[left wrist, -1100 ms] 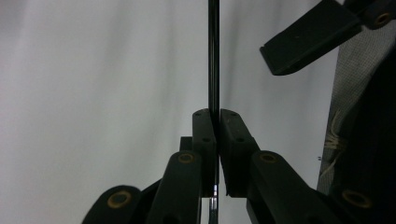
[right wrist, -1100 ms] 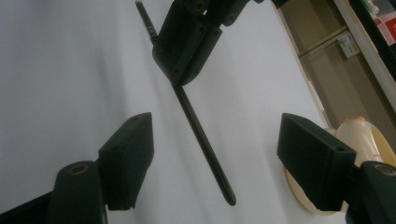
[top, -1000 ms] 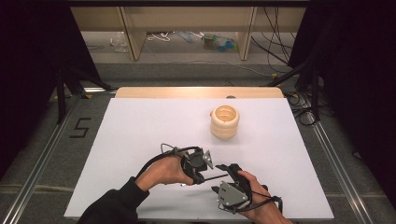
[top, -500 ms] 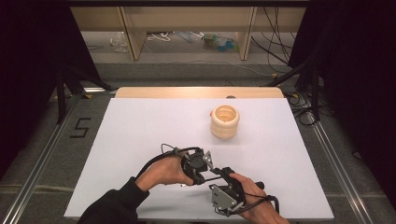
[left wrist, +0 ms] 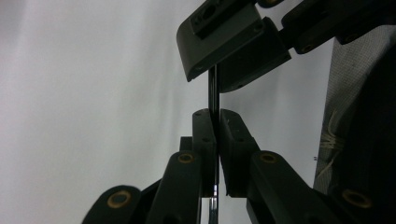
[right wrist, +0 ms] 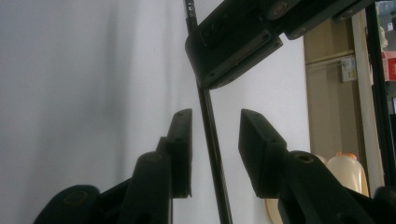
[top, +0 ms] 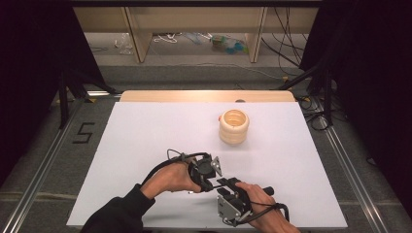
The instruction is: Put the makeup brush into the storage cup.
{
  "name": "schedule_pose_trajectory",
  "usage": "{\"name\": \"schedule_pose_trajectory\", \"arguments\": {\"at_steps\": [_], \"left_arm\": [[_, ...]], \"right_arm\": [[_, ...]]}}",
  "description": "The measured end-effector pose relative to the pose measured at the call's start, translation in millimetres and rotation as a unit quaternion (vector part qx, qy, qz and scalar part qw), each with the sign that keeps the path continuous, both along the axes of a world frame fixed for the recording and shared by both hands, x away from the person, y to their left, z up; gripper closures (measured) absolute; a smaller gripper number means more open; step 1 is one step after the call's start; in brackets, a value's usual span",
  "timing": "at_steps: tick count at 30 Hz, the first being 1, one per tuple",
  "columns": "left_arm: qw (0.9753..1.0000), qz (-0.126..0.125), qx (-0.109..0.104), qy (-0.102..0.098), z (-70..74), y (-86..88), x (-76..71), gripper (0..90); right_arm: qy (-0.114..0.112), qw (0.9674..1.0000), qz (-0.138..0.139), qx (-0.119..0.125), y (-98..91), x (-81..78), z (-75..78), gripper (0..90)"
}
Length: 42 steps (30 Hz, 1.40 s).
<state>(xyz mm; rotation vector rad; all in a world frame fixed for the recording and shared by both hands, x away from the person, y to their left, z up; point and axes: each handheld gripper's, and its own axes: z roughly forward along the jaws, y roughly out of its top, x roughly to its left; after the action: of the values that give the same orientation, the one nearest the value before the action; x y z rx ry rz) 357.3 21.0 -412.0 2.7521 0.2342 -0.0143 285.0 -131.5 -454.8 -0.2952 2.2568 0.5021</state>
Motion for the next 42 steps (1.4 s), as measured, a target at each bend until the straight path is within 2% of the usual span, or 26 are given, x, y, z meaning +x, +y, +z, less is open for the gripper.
{"name": "schedule_pose_trajectory", "arguments": {"at_steps": [5, 6, 7, 8, 11, 13, 14, 15, 16, 18, 19, 24, 26, 28, 31, 33, 35, 36, 39, 40, 41, 42], "left_arm": [[1.0000, -0.001, -0.002, 0.000, 0.5, -0.3, -0.6, 85.1], [1.0000, -0.001, -0.002, 0.000, 0.7, -0.3, -0.6, 85.1], [1.0000, -0.001, -0.002, 0.000, 0.8, -0.2, -0.7, 85.1], [1.0000, -0.001, -0.003, 0.001, 0.9, -0.3, -0.9, 85.1], [1.0000, 0.000, -0.005, 0.002, 0.6, -0.6, -1.4, 85.1], [1.0000, 0.002, -0.006, 0.004, 0.5, -0.7, -1.8, 85.1], [1.0000, 0.001, -0.006, 0.002, 0.7, -0.7, -1.7, 85.1], [1.0000, 0.001, -0.006, 0.002, 0.7, -0.7, -1.7, 85.1], [1.0000, 0.000, -0.006, 0.000, 1.0, -0.8, -1.7, 85.1], [1.0000, -0.001, -0.007, -0.001, 1.2, -0.8, -1.5, 85.1], [1.0000, -0.002, -0.006, 0.000, 1.3, -0.8, -1.5, 85.1], [1.0000, -0.001, -0.009, -0.001, 1.9, -0.5, -1.7, 85.1], [1.0000, -0.001, -0.008, 0.002, 2.0, -0.3, -1.3, 85.0], [1.0000, -0.001, -0.007, 0.003, 1.7, -0.3, -1.3, 85.0], [1.0000, -0.002, -0.009, 0.003, 1.5, -0.2, -1.4, 84.4], [1.0000, 0.002, -0.007, 0.000, 1.5, 0.0, -1.5, 79.8], [1.0000, 0.004, -0.008, 0.000, 2.0, 0.4, -1.2, 76.9], [0.9999, 0.007, -0.013, 0.001, 2.9, 1.2, -0.6, 75.0], [0.9996, 0.005, -0.026, -0.001, 5.9, 5.0, -0.3, 66.0], [0.9997, 0.003, -0.025, -0.003, 6.7, 5.5, -0.1, 64.8], [0.9993, 0.013, -0.035, -0.004, 6.7, 5.4, -1.2, 63.1], [0.9993, 0.013, -0.035, -0.004, 6.7, 5.4, -1.2, 61.0]], "right_arm": [[-0.005, 0.9999, 0.003, -0.008, 2.1, -0.5, 0.1, 71.0], [-0.007, 0.9997, 0.015, -0.016, 2.8, 1.3, 0.3, 71.7], [-0.011, 0.9998, 0.008, -0.015, 2.4, 1.0, 0.5, 72.2], [-0.015, 0.9996, 0.016, -0.017, 2.7, 2.0, 0.5, 73.3], [-0.008, 0.9999, 0.004, -0.015, 3.9, -0.8, -0.3, 75.3], [-0.022, 0.9986, 0.036, -0.032, 5.3, 2.9, 1.4, 76.8], [-0.024, 0.9984, 0.040, -0.033, 5.8, 3.4, 1.2, 77.4], [-0.024, 0.9984, 0.040, -0.033, 5.8, 3.4, 1.2, 77.4], [-0.017, 0.9992, 0.024, -0.028, 5.8, 1.6, -0.6, 78.9], [-0.015, 0.9993, 0.020, -0.029, 5.4, 0.9, -1.2, 79.7], [-0.018, 0.9986, 0.033, -0.037, 5.6, 2.4, -0.3, 80.9], [-0.024, 0.9979, 0.040, -0.046, 6.4, 1.8, -0.4, 84.1], [-0.028, 0.9971, 0.043, -0.056, 6.4, 0.6, -0.2, 85.1], [-0.030, 0.9971, 0.040, -0.057, 6.7, 0.0, -0.4, 85.1], [-0.028, 0.9966, 0.051, -0.059, 6.3, 0.8, -0.8, 85.3], [-0.024, 0.9974, 0.040, -0.055, 6.0, -0.8, -1.5, 85.3], [-0.027, 0.9969, 0.047, -0.057, 5.5, 0.8, -0.4, 85.3], [-0.019, 0.9977, 0.028, -0.059, 3.9, -1.4, -0.5, 85.3], [-0.010, 0.9985, 0.022, -0.050, -1.1, 0.9, 0.1, 85.3], [-0.013, 0.9987, 0.017, -0.047, -2.9, 1.8, 1.2, 85.3], [-0.017, 0.9984, 0.026, -0.047, -3.6, 4.1, 2.2, 85.3], [-0.017, 0.9984, 0.026, -0.047, -3.6, 4.1, 2.2, 85.3]]}}
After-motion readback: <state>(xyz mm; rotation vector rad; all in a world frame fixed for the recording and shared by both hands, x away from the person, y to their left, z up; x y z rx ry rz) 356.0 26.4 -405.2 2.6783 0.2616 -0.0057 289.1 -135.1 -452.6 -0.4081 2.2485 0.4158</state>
